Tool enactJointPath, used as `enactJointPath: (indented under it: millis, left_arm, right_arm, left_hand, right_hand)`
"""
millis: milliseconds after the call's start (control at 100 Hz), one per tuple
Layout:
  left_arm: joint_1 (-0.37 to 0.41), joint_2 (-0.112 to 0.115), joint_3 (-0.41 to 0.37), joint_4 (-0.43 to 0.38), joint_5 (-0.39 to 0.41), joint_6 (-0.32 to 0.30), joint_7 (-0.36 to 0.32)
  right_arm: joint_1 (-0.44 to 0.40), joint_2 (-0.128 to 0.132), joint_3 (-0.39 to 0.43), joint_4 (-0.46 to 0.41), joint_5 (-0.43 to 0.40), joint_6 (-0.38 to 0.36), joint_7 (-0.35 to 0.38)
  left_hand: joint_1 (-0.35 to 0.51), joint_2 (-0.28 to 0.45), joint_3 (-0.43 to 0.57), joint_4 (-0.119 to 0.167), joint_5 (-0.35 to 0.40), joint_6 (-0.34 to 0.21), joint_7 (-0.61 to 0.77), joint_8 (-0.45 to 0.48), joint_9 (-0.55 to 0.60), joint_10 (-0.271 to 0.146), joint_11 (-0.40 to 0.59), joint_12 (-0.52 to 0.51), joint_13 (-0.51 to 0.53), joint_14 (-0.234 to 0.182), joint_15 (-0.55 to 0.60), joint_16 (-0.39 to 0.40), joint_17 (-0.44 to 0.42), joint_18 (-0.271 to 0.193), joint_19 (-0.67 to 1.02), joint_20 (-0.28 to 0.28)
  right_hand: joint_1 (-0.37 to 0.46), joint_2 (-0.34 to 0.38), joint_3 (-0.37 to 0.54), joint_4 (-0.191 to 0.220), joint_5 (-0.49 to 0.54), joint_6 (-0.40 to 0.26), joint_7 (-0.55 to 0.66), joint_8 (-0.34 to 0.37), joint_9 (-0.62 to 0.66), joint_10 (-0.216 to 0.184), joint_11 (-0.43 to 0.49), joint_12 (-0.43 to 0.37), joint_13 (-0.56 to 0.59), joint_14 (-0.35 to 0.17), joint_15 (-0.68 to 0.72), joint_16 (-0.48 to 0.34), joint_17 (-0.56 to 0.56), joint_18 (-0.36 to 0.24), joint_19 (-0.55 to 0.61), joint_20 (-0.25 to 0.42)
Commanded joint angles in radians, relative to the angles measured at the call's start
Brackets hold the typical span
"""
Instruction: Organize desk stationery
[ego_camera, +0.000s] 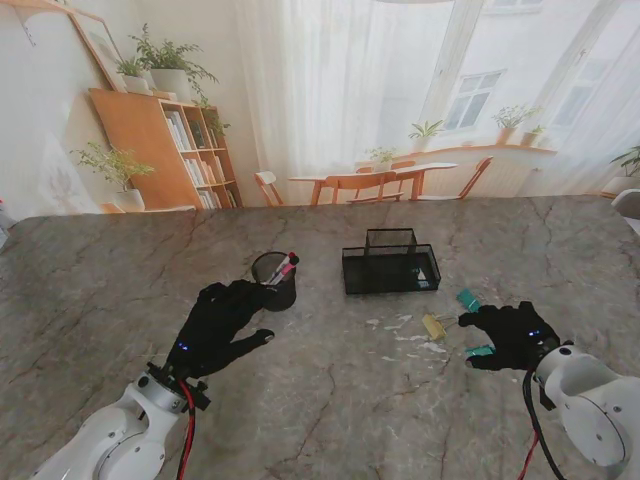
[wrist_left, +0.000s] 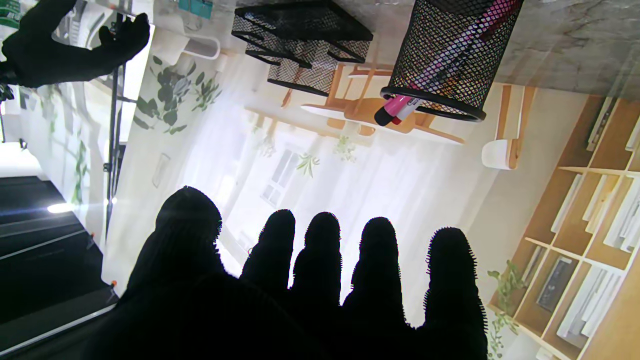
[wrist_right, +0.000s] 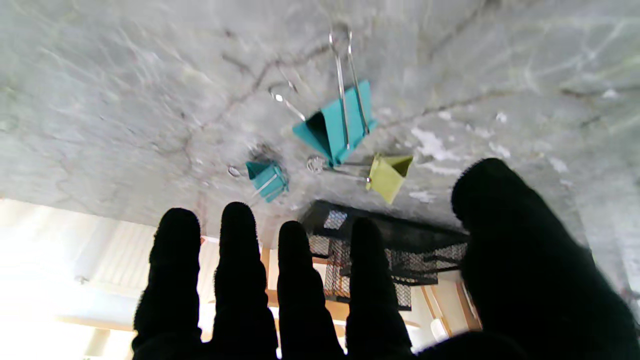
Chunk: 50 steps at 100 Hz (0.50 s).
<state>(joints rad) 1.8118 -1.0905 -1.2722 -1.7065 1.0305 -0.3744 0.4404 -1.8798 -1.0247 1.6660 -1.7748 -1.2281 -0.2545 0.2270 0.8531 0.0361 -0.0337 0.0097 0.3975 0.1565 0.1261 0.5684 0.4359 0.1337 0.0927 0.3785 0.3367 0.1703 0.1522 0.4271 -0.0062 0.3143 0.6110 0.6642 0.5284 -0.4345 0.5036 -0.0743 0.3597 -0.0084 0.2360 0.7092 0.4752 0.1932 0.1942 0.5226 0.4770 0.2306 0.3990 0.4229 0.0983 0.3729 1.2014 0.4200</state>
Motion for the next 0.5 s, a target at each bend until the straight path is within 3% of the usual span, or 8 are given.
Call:
enactJointPath:
  millis: [0, 210, 490]
  left_arm:
    - [0.003, -0.004, 0.006, 0.001, -0.004, -0.005, 0.001]
    - [0.004, -0.004, 0.007, -0.002, -0.004, -0.003, -0.001]
    - [0.009, -0.003, 0.003, -0.007, -0.002, 0.001, -0.003]
  right_arm:
    - [-0.017, 0.005, -0.002, 0.016, -0.003, 0.014, 0.009]
    - [-0.015, 0.008, -0.02, 0.049, -0.047, 0.039, -0.014]
    - [0.012, 0.015, -0.071, 0.106, -0.075, 0.052, -0.024]
  left_hand:
    - [0.005, 0.083, -0.016, -0.068, 0.018, -0.02, 0.014, 0.003, 0.008, -0.019, 0.001, 0.009, 0.021, -0.024, 0.008, 0.005, -0.006, 0.004, 0.0, 0.02]
    - [0.005, 0.082, -0.015, -0.067, 0.018, -0.019, 0.014, 0.003, 0.008, -0.02, 0.001, 0.009, 0.021, -0.024, 0.008, 0.005, -0.006, 0.004, 0.0, 0.02]
    - [0.007, 0.084, -0.015, -0.068, 0.019, -0.019, 0.014, 0.004, 0.009, -0.019, 0.001, 0.009, 0.021, -0.024, 0.008, 0.005, -0.006, 0.003, -0.001, 0.02]
  right_hand:
    - [-0.027, 0.024, -0.014, 0.025, -0.056, 0.006, -0.023, -0.019, -0.046, 0.019, -0.038, -0.017, -0.021, 0.029, -0.016, -0.009, -0.017, 0.041, -0.005, -0.01]
    - [-0.042, 0.024, 0.001, 0.023, -0.074, 0.015, -0.024, -0.013, -0.075, 0.033, -0.049, 0.009, 0.014, 0.054, 0.051, 0.045, 0.043, 0.038, 0.065, 0.027]
    - [-0.006, -0.022, 0.014, 0.023, -0.018, 0.02, 0.016, 0.008, 0.023, 0.049, 0.012, 0.055, 0.163, 0.047, 0.283, 0.114, 0.291, -0.022, 0.217, 0.109]
